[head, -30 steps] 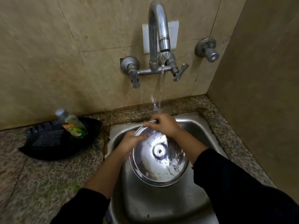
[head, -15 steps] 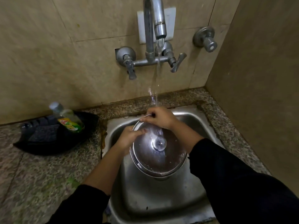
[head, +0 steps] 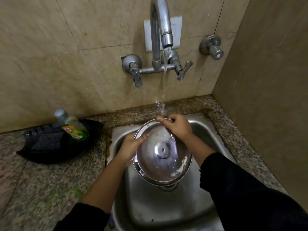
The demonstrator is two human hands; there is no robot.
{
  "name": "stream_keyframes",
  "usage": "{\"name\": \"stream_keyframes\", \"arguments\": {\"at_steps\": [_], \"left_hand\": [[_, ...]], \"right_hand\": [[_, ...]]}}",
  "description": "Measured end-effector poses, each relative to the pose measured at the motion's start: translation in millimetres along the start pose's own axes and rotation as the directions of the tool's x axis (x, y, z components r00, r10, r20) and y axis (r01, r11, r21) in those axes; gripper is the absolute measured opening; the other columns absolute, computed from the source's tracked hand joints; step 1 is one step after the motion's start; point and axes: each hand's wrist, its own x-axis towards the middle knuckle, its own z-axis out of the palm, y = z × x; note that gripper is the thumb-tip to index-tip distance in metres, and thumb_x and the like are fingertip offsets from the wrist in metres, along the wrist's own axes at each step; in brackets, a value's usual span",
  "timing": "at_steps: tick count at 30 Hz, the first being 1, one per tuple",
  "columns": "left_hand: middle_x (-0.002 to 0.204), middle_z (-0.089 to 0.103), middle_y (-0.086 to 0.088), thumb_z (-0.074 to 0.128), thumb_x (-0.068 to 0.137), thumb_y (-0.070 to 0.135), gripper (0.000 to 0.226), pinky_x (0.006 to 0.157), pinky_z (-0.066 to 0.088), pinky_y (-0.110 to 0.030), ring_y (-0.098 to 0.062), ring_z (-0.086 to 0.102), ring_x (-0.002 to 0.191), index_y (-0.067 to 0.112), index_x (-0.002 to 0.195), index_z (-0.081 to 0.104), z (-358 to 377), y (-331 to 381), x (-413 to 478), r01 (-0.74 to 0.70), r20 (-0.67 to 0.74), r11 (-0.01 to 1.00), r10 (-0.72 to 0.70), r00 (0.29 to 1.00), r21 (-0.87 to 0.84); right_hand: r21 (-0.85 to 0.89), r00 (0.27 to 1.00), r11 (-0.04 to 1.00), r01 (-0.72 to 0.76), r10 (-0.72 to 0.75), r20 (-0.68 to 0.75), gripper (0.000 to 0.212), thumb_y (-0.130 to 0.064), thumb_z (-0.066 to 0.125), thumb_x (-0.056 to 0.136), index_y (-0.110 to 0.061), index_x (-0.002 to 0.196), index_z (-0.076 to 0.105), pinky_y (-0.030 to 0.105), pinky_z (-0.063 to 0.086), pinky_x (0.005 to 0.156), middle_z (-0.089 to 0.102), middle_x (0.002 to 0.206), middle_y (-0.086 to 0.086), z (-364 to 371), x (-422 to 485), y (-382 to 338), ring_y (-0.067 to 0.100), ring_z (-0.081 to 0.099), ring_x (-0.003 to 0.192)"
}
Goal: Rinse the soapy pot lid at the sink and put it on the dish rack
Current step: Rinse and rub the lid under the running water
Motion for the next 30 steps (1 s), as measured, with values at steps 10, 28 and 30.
{"name": "stream_keyframes", "arguments": {"at_steps": [10,28,30], "left_hand": [[0.098,0.072,-0.013,0.047,0.096,0.040,0.037,0.081,0.054,-0.040,-0.026,0.068,0.088,0.013,0.095,0.071,-0.8,-11.9,-5.0,-0.060,-0.278,0.990,0.023,0.960,-0.127],[0.079,0.072,-0.011,0.051,0.093,0.043,0.041,0.077,0.053,-0.039,-0.026,0.066,0.078,0.011,0.076,0.070,12.4,-29.8,-7.1,0.008,-0.413,0.993,-0.056,0.909,-0.118],[0.075,0.074,-0.006,0.051,0.093,0.043,0.040,0.075,0.053,-0.036,-0.022,0.068,0.075,0.014,0.075,0.072,22.4,-31.5,-10.8,0.015,-0.382,0.993,-0.060,0.922,-0.118]], "right_hand": [[-0.310,0.961,0.951,0.001,-0.087,-0.261,0.034,-0.028,0.038,0.101,-0.010,0.120,0.060,0.034,0.044,0.086,0.064,0.117,0.011,8.2,-27.9,12.8,0.027,0.059,0.108],[-0.638,0.973,0.739,0.216,-0.215,0.081,0.070,-0.053,0.020,0.096,-0.015,0.154,0.009,0.046,0.013,0.120,0.000,0.161,0.003,13.2,-75.7,63.6,0.019,-0.003,0.149],[-0.614,0.985,0.778,0.133,-0.175,-0.009,0.072,-0.053,0.022,0.097,-0.012,0.154,0.005,0.042,0.008,0.121,0.002,0.162,0.007,16.7,-54.9,44.2,0.021,-0.001,0.150]]}}
